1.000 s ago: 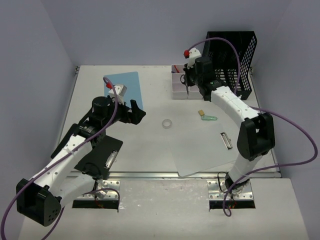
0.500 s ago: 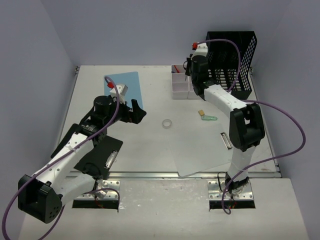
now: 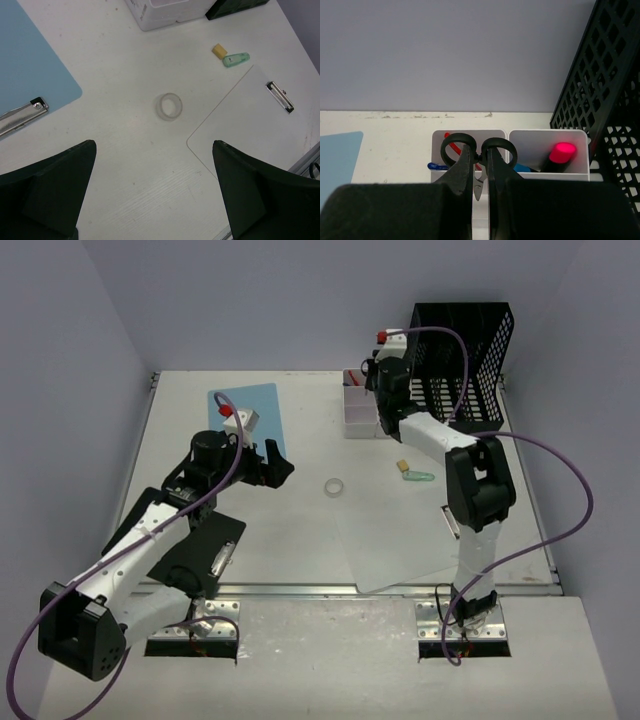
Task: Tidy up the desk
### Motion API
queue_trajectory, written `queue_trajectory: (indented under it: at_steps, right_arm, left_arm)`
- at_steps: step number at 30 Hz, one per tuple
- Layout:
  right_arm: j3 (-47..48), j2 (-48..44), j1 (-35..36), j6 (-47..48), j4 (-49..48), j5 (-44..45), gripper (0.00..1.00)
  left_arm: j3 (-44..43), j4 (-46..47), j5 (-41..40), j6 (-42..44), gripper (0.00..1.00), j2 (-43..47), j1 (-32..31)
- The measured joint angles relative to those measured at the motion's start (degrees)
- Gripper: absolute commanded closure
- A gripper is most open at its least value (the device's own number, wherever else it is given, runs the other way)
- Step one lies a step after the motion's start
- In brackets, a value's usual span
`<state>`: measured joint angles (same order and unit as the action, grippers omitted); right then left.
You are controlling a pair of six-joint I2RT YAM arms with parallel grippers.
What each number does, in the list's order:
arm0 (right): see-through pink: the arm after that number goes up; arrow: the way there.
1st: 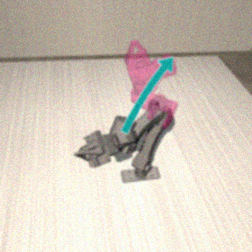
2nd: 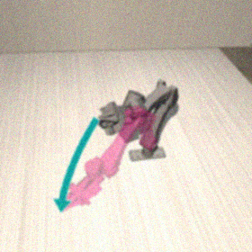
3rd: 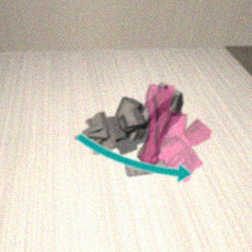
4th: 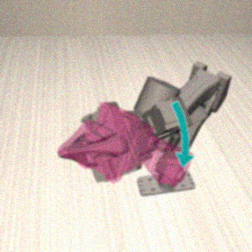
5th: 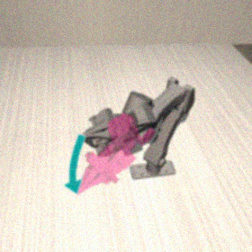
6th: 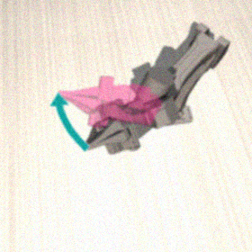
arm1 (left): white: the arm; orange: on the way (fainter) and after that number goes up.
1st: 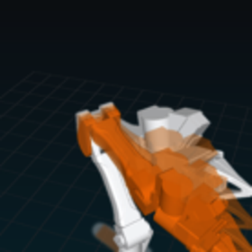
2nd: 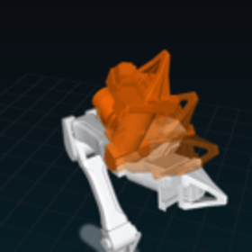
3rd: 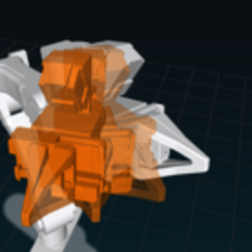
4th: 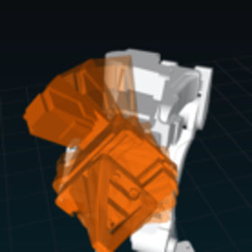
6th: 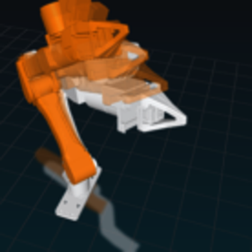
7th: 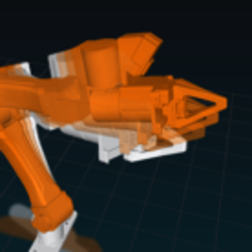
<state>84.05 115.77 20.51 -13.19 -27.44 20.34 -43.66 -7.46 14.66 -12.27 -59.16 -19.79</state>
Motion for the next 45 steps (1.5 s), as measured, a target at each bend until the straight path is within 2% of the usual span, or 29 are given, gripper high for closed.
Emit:
queue_trajectory:
  at_steps: [8, 14, 16, 18, 22, 29, 34, 37, 41, 45]
  right_arm:
    - [0.0, 2.7, 0.3, 1.0, -1.4, -1.2, 0.91]
    - [0.0, 4.4, 0.3, 0.9, -1.4, -2.2, 0.77]
    - [0.0, 5.0, 0.3, 0.6, -1.1, -2.6, 0.65]
    - [0.0, 5.4, 0.4, 0.5, -0.4, -2.9, 0.63]
    - [0.0, 5.6, 0.4, 0.3, 0.2, -3.6, 0.51]
    - [0.0, 4.6, 0.4, 0.1, 3.6, -5.5, 0.55]
    - [-1.8, -3.1, 0.2, 3.8, 10.2, -10.8, 0.46]
    - [-3.5, -11.0, -0.8, 9.4, 16.2, -18.5, 0.44]
    - [0.1, -17.6, -6.4, 20.5, 32.5, -34.6, 0.40]
    - [8.5, -15.4, -13.2, 34.9, 51.8, -42.8, 0.42]
  left_arm:
    - [0.0, 0.0, 0.0, 0.3, 0.00, -0.2, 0.0]
    - [0.0, 0.3, 0.0, 0.5, 0.00, -0.6, 0.0]
    - [0.0, 0.4, 0.0, 0.5, 0.00, -0.6, 0.0]
    - [0.0, 0.4, 0.0, 0.6, 0.00, -0.6, 0.0]
    - [0.1, 0.4, 0.2, 0.7, 0.00, -0.6, 0.0]
    - [0.3, 0.4, 0.6, 1.1, 0.00, -0.6, 0.0]
    - [0.3, 0.3, 2.0, 2.6, 0.01, -0.6, 0.0]
    - [0.3, -0.2, 3.1, 3.9, 0.01, -0.6, 0.0]
    - [0.2, -2.0, 3.6, 5.7, 0.01, -0.8, 0.0]
    - [0.2, -2.9, 4.3, 6.6, 0.01, -0.8, 0.0]
